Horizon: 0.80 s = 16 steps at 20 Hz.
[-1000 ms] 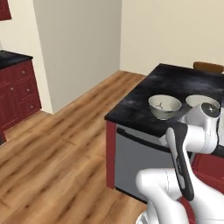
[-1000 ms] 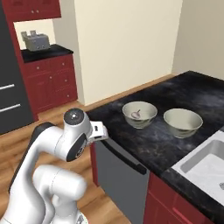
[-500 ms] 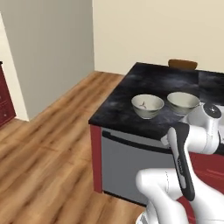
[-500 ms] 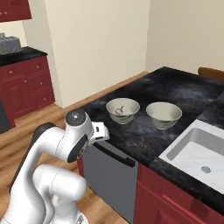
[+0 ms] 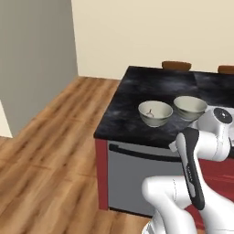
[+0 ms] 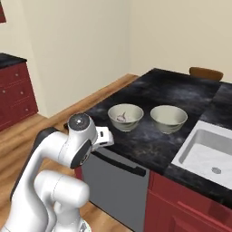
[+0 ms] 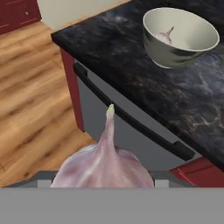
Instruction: Pick the garlics from the cabinet and place them in one bowl. Pick the orange from the sink and place it in the other bowl.
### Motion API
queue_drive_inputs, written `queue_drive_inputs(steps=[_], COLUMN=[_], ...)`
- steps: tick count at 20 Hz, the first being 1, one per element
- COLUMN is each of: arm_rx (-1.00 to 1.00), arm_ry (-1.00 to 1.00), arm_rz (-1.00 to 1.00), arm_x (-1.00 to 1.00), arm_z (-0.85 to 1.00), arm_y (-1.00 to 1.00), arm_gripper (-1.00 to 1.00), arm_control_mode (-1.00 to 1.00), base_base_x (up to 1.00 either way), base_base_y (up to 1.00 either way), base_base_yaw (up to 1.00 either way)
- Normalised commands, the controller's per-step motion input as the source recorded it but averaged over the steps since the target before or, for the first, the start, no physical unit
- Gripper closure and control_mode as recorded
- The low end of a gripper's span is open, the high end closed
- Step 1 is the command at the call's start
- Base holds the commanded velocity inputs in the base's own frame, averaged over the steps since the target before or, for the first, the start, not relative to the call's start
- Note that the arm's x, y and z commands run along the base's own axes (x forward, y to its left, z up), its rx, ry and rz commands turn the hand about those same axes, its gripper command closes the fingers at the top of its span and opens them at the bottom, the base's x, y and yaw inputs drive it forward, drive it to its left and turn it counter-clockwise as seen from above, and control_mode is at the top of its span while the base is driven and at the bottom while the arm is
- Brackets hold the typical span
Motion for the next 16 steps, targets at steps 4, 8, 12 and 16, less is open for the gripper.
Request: queue_drive_inputs(steps=[4, 8, 12, 16], arm_rx=[0.00, 0.00, 0.00, 0.00], arm_ry=[0.00, 0.00, 0.00, 0.00], arm_rz=[0.00, 0.00, 0.00, 0.00], arm_x=[0.00, 0.00, 0.00, 0.00], arm_z=[0.00, 0.00, 0.00, 0.00], arm_y=[0.00, 0.00, 0.00, 0.00], arm_gripper=[1.00, 1.00, 1.00, 1.00], arm_control_mode=[1.00, 1.00, 1.00, 1.00], base_base_x=[0.28, 0.32, 0.38, 0.46], base_base_y=[0.41, 0.20, 0.06, 0.02], base_base_yaw=[-0.22, -0.22, -0.21, -0.19])
